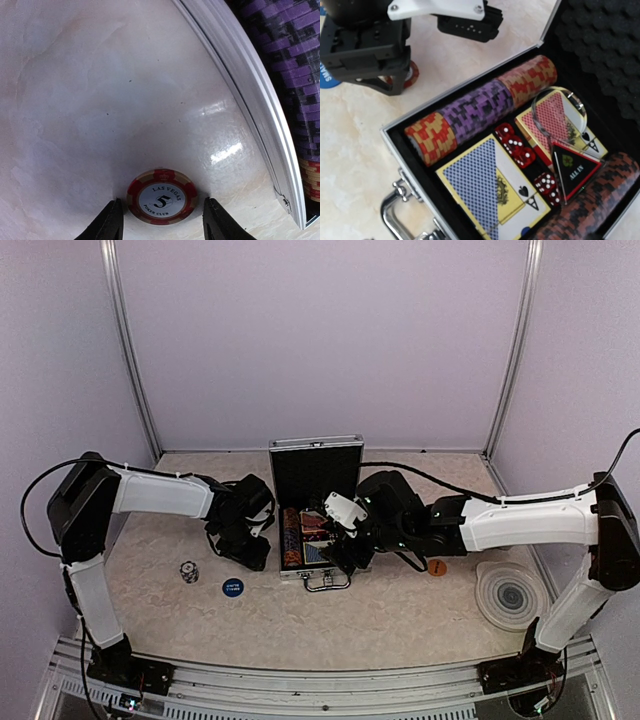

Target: Pack up texas hold em set

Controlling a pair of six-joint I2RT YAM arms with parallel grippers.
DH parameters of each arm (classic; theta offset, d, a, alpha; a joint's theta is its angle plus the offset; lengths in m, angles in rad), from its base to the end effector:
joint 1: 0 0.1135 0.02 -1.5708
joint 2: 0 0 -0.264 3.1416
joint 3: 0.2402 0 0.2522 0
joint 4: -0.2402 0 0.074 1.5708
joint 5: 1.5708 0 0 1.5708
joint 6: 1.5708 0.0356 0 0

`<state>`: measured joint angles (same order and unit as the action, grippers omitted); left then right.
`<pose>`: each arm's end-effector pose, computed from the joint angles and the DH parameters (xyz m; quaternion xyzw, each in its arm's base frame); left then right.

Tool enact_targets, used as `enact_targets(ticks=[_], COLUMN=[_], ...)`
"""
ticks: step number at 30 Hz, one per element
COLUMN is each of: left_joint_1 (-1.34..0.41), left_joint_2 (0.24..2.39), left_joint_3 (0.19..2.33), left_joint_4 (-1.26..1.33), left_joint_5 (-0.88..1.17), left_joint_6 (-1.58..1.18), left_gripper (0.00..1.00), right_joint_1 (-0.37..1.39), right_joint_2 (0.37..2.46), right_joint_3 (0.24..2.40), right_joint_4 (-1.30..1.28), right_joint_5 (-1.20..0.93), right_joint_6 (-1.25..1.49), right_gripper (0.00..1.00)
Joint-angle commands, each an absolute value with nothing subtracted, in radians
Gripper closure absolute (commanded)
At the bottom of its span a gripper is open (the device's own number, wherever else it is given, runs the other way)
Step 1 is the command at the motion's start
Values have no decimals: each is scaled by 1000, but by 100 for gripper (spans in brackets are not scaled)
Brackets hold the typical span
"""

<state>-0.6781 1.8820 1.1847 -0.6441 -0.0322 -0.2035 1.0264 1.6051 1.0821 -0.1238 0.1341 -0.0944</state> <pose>0.2749 -0.2200 0.1468 0.2317 0.9659 -0.0344 0.1103 0.1897 0.3042 0.2411 -0.4494 0.7724 0.1462 0.4243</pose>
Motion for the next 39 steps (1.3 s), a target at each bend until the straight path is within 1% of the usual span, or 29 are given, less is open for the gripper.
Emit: enact_targets(ticks=[1, 9, 20, 25, 39], left_joint_1=[-689, -697, -704, -704, -705], left_joint_2=[1931, 1941, 1955, 1960, 1909], left_joint_3=[1181, 1178, 1178, 1180, 1189], left_joint_4=[-612, -603, -598, -600, -612], left_joint_5=[-27, -27, -27, -28, -61], left_joint_6=[-198, -195, -195, -193, -198], left_gripper=[46, 47, 55, 61, 61], right_joint_1=[1022, 1022, 1022, 1022, 1022], right_joint_2=[1604, 1603, 1606, 1602, 1602], right_joint_3=[1091, 1089, 1097, 1099, 1101], right_joint_4=[-126, -126, -132, -136, -140], right_joint_5=[131, 133, 135, 138, 139], right_joint_6=[-86, -90, -94, -98, -97], right_gripper=[10, 10, 10, 10, 10])
